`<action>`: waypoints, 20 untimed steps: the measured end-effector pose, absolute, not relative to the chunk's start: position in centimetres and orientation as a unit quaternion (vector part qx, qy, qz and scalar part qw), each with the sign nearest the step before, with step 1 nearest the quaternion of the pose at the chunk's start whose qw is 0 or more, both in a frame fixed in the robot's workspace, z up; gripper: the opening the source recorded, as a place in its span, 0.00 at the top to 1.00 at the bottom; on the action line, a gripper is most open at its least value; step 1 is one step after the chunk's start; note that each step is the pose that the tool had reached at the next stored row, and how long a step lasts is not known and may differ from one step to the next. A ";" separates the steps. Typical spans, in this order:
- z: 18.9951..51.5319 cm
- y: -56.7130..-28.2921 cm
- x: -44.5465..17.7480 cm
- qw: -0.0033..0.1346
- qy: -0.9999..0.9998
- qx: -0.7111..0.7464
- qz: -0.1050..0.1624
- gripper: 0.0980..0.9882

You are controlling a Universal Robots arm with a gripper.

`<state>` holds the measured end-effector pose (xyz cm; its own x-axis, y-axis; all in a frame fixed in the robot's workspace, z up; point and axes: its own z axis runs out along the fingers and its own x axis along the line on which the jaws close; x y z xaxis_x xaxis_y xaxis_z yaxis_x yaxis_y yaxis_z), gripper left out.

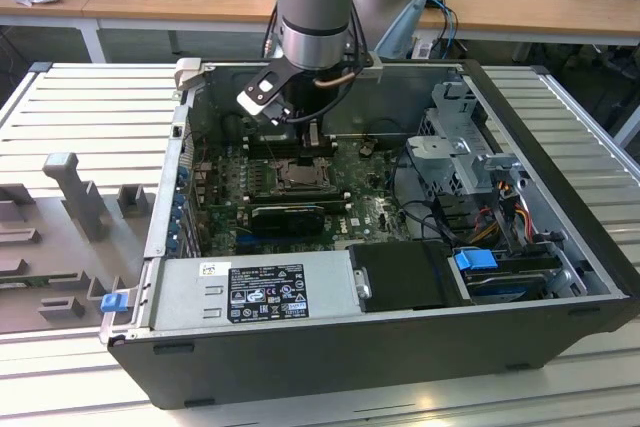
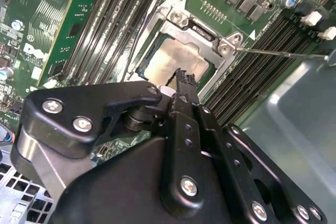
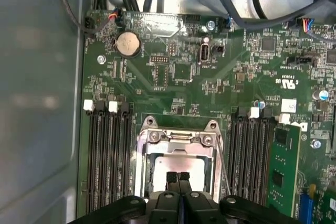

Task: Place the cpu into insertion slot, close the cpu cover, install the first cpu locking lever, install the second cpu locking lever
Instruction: 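Close the cpu cover, then install the first cpu locking lever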

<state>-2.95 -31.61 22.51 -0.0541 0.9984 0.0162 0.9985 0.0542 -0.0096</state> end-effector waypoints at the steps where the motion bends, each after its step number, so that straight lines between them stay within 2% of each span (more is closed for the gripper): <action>1: 22.5 -31.6 -3.0 0.009 -0.726 -0.688 -0.002 0.99; 20: 23.1 -31.6 -3.2 0.009 -0.726 -0.688 -0.002 0.99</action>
<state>-3.18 -31.61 23.07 -0.0541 0.9984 0.0160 0.9985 0.0543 -0.0083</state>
